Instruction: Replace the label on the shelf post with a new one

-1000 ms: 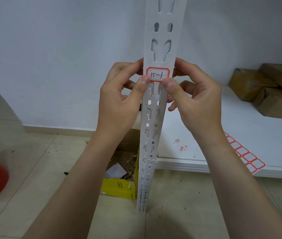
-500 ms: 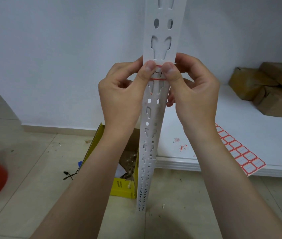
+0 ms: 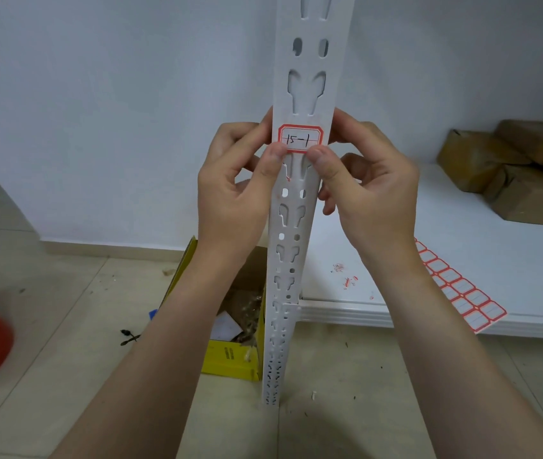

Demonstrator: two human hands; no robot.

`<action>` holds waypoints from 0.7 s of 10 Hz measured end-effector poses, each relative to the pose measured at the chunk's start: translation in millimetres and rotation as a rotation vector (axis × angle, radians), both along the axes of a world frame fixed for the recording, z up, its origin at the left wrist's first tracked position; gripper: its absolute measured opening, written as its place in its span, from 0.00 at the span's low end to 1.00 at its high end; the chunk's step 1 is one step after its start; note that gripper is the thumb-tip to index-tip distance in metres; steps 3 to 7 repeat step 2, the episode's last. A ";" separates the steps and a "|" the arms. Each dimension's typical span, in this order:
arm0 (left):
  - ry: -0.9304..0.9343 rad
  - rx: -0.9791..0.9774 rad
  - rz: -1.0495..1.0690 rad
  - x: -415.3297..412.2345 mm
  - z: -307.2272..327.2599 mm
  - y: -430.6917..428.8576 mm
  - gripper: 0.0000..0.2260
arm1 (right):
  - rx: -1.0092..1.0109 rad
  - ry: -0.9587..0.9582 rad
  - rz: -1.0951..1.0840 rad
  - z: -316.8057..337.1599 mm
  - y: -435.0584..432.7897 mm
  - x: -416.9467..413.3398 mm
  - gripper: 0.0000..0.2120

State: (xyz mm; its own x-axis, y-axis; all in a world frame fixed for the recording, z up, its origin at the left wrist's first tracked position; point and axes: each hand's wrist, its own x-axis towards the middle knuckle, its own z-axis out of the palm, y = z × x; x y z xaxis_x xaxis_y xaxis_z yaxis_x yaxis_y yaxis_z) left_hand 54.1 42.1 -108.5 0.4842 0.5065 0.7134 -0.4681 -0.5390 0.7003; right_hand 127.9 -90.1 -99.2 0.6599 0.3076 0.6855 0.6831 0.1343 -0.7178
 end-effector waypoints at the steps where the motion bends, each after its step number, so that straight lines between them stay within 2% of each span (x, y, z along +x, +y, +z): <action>1: 0.057 0.050 0.002 -5.0 -3.1 1.2 0.21 | -0.106 -0.005 -0.007 5.7 -7.7 -1.9 0.21; 2: 0.050 0.089 0.037 -19.0 4.8 2.9 0.20 | -0.195 -0.002 -0.012 14.5 -30.3 -6.0 0.24; 7: 0.050 0.089 0.037 -19.0 4.8 2.9 0.20 | -0.195 -0.002 -0.012 14.5 -30.3 -6.0 0.24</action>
